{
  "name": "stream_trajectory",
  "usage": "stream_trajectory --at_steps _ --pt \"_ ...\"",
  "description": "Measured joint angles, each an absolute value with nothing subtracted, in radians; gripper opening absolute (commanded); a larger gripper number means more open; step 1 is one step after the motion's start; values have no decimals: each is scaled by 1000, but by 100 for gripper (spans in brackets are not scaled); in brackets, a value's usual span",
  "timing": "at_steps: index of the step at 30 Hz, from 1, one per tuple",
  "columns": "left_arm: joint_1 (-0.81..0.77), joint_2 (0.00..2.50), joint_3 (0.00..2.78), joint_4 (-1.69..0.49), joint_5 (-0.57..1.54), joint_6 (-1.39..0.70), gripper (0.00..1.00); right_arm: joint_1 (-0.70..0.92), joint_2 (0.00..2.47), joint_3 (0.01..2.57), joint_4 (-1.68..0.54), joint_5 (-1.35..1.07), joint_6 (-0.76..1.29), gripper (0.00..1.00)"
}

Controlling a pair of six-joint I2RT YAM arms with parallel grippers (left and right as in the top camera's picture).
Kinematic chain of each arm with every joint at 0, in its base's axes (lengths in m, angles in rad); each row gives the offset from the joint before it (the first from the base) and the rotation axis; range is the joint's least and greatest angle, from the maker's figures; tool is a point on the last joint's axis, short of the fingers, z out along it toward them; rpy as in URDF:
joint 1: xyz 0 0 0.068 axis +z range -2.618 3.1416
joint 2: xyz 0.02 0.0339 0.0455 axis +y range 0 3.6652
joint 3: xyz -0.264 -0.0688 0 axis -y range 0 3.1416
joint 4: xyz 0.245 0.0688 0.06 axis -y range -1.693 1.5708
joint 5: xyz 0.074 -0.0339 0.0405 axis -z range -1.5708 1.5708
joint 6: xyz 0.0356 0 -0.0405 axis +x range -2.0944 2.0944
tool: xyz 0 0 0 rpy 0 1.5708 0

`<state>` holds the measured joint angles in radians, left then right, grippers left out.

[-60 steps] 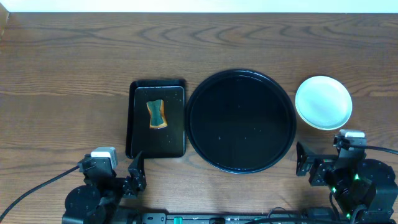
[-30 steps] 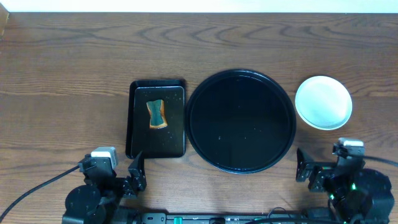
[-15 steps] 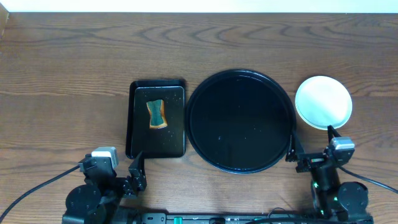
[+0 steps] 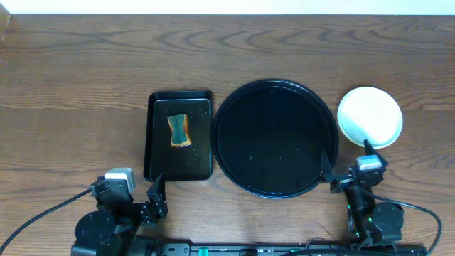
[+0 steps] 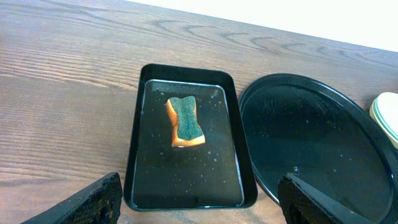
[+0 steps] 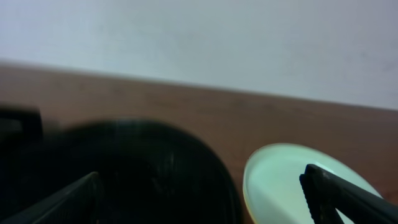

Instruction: Clean dirty plates on tray and stack at the side

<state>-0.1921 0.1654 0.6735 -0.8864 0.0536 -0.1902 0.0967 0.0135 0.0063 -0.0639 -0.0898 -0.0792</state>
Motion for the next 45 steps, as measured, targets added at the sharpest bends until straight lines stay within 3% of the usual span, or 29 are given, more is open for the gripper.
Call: stream_trajectory --at_steps 36,45 --pt "-186 165 669 -937 49 -190 81 97 12 7 -62 -105 -167 99" --pt "7 43 453 -785 55 -190 81 97 12 7 -61 -109 -167 99"
